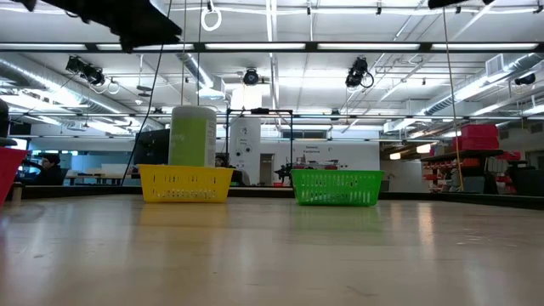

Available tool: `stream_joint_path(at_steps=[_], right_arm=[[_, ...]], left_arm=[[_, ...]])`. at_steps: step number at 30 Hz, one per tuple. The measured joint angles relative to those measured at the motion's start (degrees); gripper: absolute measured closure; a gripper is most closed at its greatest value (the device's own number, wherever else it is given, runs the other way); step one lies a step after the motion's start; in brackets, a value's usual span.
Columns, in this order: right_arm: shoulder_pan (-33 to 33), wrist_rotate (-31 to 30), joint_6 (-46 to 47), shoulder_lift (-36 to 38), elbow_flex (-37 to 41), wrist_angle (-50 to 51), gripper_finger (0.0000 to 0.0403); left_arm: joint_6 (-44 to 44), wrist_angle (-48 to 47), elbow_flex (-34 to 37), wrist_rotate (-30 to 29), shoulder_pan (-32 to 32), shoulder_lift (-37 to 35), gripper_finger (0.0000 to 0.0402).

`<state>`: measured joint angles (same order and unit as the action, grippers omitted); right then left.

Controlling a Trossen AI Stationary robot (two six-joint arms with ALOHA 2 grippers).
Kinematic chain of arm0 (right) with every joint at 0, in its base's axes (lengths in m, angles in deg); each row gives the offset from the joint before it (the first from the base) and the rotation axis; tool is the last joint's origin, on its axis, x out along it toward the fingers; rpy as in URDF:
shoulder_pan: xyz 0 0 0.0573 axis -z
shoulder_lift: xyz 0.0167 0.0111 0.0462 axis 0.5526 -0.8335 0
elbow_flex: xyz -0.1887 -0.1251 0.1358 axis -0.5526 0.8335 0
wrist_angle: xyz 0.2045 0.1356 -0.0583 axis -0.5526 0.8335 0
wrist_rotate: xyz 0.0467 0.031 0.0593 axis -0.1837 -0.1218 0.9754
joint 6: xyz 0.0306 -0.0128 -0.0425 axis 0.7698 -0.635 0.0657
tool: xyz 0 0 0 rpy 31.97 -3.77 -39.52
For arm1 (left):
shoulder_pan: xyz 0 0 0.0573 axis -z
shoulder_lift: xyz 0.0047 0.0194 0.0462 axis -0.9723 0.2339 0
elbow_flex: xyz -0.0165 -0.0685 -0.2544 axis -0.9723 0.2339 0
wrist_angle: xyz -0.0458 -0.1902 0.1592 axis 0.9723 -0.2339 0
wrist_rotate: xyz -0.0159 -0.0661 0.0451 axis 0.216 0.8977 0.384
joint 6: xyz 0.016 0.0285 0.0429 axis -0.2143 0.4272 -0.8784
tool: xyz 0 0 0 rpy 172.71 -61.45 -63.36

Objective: Pick & Place Travel size toiletries
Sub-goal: Return to Home Position

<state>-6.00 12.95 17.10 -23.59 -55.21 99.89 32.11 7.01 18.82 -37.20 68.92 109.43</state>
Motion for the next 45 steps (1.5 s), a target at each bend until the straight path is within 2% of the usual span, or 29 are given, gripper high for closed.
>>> stream_joint_path(at_steps=[2, 4, 8, 12, 15, 19, 22, 25, 31, 35, 39, 45], right_arm=[[0.96, 1.01, -8.21, 4.05, 2.42, -8.11, 0.0368], [2.51, 5.5, -18.6, 7.8, 6.34, -18.97, 0.0368], [7.64, 20.21, -36.84, 14.15, 17.45, -41.97, 0.0368], [15.12, 34.18, -44.58, 19.37, 28.82, -59.03, 0.0368], [21.05, 41.51, -44.72, 23.98, 33.62, -61.5, 0.0368], [26.67, 49.04, -44.49, 30.99, 35.5, -59.68, 0.0368], [28.58, 49.86, -42.84, 35.86, 35.59, -53.99, 0.0368], [29.2, 49.8, -41.94, 40.31, 36.23, -49.1, 0.0368], [30.25, 48.81, -44.93, 49.02, 42.14, -50.49, 0.0368], [31.4, 48.0, -43.28, 54.5, 46.85, -50.67, 0.0368], [32.38, 48.01, -43.74, 54.17, 48.5, -53.36, 0.0368], [34.09, 49.05, -43.32, 54.3, 52.03, -57.93, 0.0368]], left_arm=[[0.03, -2.45, -0.07, -0.03, 0.0, -3.97, 0.0233], [1.47, -5.67, -0.07, 0.84, -0.02, -7.25, 0.0233], [2.32, -8.86, -0.07, 3.19, -0.01, -10.88, 0.0233], [-0.42, -8.99, -0.07, 5.59, -0.02, -11.84, 0.0233], [-1.95, -9.03, -0.07, 5.61, -0.02, -12.95, 0.0233], [-1.89, -10.52, 0.07, 7.52, -0.04, -14.53, 0.0233], [-1.38, -10.25, 1.79, 8.1, 0.0, -16.33, 0.0233], [-1.29, -8.39, 4.73, 5.89, -0.02, -19.47, 0.0233], [-1.53, -8.14, 9.56, 4.7, -0.04, -27.72, 0.0233], [-2.42, -8.9, 10.9, 7.43, -0.04, -33.69, 0.0233], [-1.71, -10.83, 11.78, 8.94, -0.04, -34.61, 0.0233], [-1.51, -5.49, 16.05, 8.03, -0.08, -33.94, 0.0233]])
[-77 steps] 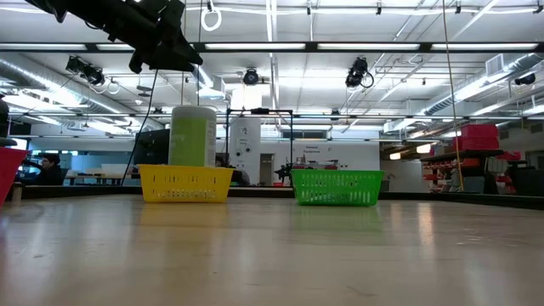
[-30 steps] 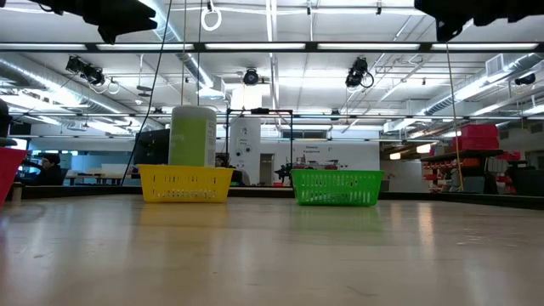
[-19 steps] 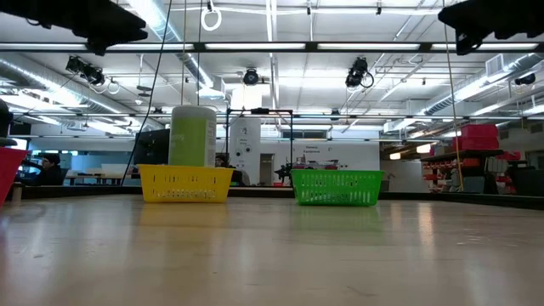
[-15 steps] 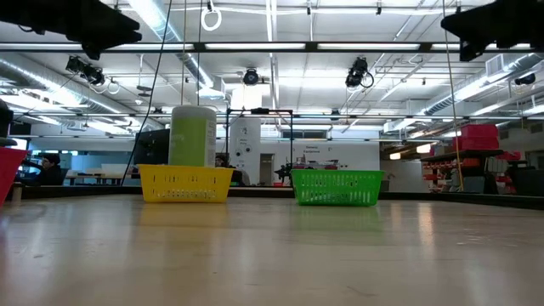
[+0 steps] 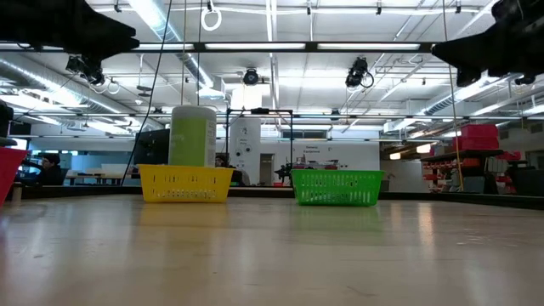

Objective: Pick & Place Travel size toiletries
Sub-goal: Return to Home Position

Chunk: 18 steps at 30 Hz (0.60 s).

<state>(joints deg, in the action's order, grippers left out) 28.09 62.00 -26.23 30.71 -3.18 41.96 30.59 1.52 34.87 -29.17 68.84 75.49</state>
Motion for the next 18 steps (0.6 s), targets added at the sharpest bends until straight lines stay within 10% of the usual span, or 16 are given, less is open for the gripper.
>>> stream_joint_path(at_steps=[18], right_arm=[[3.26, 1.86, 2.63, -0.14, 6.44, -7.22, 0.0368]], left_arm=[[2.79, 13.9, 15.32, 2.1, -0.03, -0.68, 0.0233]])
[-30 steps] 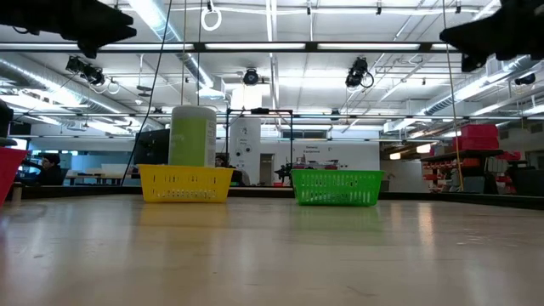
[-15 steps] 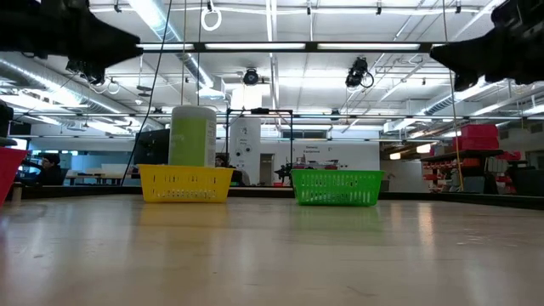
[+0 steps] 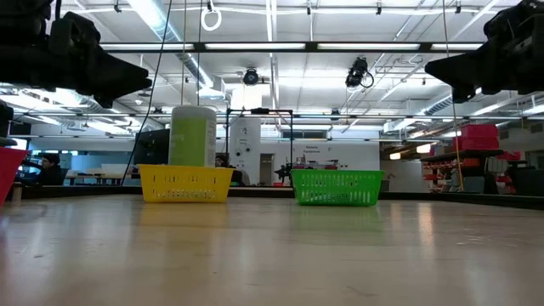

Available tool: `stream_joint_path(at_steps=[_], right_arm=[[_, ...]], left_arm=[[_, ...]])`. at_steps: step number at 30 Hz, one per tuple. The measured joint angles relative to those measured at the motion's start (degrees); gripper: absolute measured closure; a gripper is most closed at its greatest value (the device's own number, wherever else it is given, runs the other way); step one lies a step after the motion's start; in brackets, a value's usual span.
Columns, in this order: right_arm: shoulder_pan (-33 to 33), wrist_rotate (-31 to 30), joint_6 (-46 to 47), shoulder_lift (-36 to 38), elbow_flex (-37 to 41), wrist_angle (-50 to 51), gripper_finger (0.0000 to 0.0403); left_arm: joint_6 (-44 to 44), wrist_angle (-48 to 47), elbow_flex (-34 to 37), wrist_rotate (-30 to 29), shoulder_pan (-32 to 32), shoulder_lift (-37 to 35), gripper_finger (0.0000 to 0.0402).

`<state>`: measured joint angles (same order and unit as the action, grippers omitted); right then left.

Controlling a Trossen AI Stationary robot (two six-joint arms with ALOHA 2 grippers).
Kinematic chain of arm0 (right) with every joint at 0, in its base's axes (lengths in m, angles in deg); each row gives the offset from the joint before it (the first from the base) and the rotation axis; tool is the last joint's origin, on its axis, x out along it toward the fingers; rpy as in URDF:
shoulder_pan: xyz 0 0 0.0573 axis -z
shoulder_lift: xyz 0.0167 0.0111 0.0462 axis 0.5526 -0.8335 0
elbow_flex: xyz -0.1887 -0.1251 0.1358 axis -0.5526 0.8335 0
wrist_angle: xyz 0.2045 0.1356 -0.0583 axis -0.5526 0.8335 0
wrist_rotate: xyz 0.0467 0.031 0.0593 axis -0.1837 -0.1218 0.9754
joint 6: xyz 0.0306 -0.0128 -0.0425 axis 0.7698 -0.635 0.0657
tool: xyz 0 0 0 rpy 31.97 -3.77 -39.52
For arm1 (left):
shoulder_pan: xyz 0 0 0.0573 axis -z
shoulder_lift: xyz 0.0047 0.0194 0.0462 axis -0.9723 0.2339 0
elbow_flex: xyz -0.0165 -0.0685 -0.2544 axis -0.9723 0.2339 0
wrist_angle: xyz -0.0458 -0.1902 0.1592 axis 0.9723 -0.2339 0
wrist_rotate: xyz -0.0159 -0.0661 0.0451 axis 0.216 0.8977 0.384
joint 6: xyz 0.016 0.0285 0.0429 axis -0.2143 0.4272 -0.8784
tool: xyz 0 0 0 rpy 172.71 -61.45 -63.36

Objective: Pick & Place Travel size toiletries
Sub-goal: Return to Home Position

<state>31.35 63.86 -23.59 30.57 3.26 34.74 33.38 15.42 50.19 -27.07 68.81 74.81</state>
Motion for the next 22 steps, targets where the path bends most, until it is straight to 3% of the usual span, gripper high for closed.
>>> stream_joint_path(at_steps=[15, 22], right_arm=[[0.42, -0.06, -1.2, -0.02, 0.0, 0.61, 0.0368], [0.42, -0.06, -1.2, -0.02, 0.0, 0.63, 0.0368]], left_arm=[[0.34, 2.56, 1.87, 0.17, 0.02, 0.44, 0.0233], [-4.61, 2.58, 1.88, 0.17, 0.02, 0.44, 0.0233]])
